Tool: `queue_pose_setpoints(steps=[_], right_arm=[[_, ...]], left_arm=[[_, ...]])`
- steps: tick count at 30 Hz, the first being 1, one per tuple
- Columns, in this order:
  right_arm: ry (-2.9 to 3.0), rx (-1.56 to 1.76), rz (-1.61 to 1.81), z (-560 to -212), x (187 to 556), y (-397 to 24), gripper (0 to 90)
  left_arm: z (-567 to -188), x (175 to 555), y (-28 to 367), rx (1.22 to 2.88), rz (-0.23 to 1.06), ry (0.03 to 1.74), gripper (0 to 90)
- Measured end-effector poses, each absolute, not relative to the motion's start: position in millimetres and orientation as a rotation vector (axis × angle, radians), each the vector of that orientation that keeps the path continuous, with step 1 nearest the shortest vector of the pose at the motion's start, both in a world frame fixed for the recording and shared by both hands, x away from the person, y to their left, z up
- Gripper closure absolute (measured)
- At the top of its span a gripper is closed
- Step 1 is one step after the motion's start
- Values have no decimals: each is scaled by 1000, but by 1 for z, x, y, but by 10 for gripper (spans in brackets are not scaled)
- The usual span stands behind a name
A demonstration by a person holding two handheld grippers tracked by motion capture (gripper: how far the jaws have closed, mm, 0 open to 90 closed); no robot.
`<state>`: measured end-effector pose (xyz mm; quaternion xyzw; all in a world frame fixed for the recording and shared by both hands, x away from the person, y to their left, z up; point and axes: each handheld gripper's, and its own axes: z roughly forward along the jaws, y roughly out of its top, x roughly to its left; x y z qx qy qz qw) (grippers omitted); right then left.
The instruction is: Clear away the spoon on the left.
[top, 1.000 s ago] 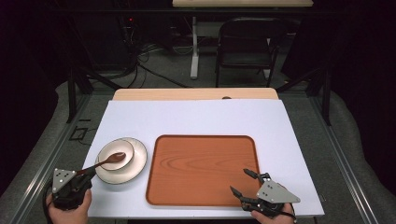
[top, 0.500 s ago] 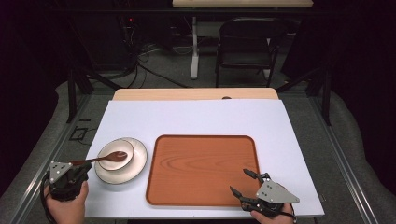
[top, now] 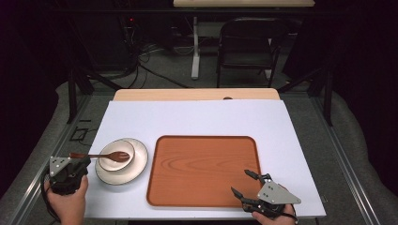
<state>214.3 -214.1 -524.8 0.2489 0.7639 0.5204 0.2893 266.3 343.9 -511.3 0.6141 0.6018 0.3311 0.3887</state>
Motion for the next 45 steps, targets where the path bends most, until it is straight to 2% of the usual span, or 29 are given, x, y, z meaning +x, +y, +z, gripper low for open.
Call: queue_pose_setpoints(steps=[14,18,21,32,45], right_arm=[[2039,664,1389,-525,214,-214,298],[2040,663,1391,-525,214,-214,298],[2041,657,1392,-524,214,-214,298],[2043,656,1393,-524,214,-214,298],[2054,657,1390,-525,215,-212,298]], left_arm=[[-508,262,353,1469,803,1528,849],[-506,257,355,1414,758,1525,781],[-506,251,359,1357,713,1527,691],[-514,247,370,1247,612,1568,500],[-520,254,382,1130,512,1596,488]])
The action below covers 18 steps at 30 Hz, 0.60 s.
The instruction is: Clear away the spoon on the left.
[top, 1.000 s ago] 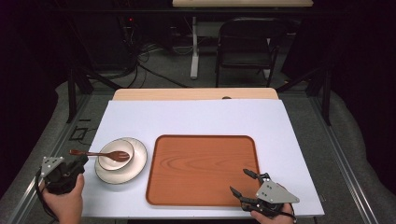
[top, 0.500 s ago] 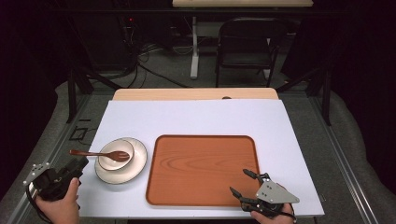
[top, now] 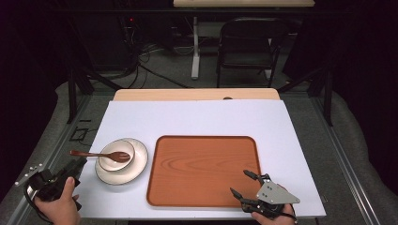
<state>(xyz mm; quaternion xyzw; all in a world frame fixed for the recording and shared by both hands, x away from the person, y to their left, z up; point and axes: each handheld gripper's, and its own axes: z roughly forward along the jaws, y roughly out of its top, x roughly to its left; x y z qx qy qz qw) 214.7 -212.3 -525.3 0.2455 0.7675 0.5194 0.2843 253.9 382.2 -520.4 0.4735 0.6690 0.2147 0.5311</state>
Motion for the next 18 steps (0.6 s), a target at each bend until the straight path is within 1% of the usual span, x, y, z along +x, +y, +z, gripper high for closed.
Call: queue_pose_setpoints(steps=[10,18], right_arm=[[2056,660,1388,-526,215,-213,298],[2053,661,1390,-526,215,-213,298]], left_arm=[[-520,268,378,1117,520,1617,553],[-520,274,374,1093,529,1632,633]])
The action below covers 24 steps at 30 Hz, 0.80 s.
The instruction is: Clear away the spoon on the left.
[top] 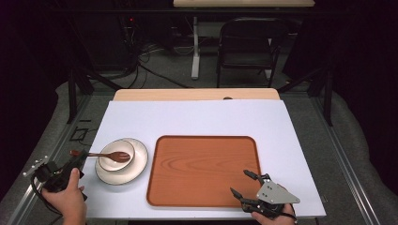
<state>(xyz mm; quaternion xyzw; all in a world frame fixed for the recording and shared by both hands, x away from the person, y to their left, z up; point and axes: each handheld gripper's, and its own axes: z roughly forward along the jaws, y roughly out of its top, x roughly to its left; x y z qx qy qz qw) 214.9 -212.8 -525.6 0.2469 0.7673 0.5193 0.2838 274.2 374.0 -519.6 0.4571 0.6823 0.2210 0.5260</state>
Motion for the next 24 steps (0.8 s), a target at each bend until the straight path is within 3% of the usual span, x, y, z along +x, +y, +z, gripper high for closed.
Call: queue_pose_setpoints(steps=[24], right_arm=[[2048,660,1393,-525,214,-213,299]], left_arm=[[-517,274,367,1072,532,1582,769]])
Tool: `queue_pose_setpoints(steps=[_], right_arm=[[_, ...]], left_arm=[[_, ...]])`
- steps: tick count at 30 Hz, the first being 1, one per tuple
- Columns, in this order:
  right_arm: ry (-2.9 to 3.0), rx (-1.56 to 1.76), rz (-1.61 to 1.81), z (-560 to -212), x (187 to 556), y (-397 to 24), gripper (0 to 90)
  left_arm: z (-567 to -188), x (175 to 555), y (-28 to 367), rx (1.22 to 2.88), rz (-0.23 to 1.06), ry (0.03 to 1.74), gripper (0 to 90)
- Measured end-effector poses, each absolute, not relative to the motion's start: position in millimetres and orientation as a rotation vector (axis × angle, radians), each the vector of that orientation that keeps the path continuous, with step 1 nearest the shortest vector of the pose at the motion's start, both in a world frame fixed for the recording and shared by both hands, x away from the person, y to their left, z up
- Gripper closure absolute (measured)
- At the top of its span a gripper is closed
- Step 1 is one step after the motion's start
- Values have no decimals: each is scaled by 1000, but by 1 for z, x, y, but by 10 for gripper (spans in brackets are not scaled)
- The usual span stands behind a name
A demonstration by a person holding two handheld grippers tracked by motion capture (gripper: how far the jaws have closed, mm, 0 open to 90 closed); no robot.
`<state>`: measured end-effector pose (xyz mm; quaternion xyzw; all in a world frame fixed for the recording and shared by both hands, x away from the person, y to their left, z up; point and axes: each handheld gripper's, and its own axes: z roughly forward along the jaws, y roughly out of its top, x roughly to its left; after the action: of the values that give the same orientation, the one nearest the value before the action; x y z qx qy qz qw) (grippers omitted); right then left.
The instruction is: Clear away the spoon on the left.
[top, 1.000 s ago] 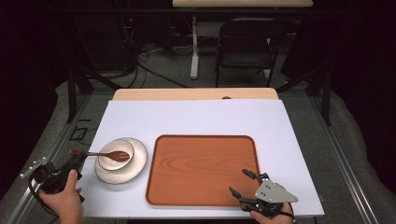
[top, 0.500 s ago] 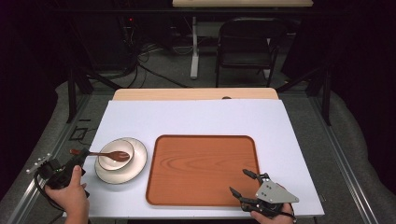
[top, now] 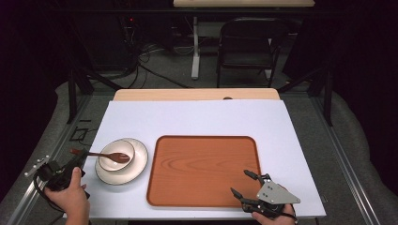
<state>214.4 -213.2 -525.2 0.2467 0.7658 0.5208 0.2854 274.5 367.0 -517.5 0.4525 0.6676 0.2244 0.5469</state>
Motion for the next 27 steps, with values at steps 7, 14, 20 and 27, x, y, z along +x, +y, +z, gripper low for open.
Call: queue_pose_setpoints(steps=[7,14,20,27], right_arm=[[2051,656,1392,-525,214,-213,299],[2048,655,1393,-525,214,-213,299],[2047,651,1395,-524,214,-213,300],[2047,649,1395,-524,214,-214,300]], left_arm=[[-507,269,356,1135,583,1508,796],[-496,262,343,1211,643,1433,823],[-489,259,331,1269,677,1381,842],[-481,257,313,1372,776,1328,843]])
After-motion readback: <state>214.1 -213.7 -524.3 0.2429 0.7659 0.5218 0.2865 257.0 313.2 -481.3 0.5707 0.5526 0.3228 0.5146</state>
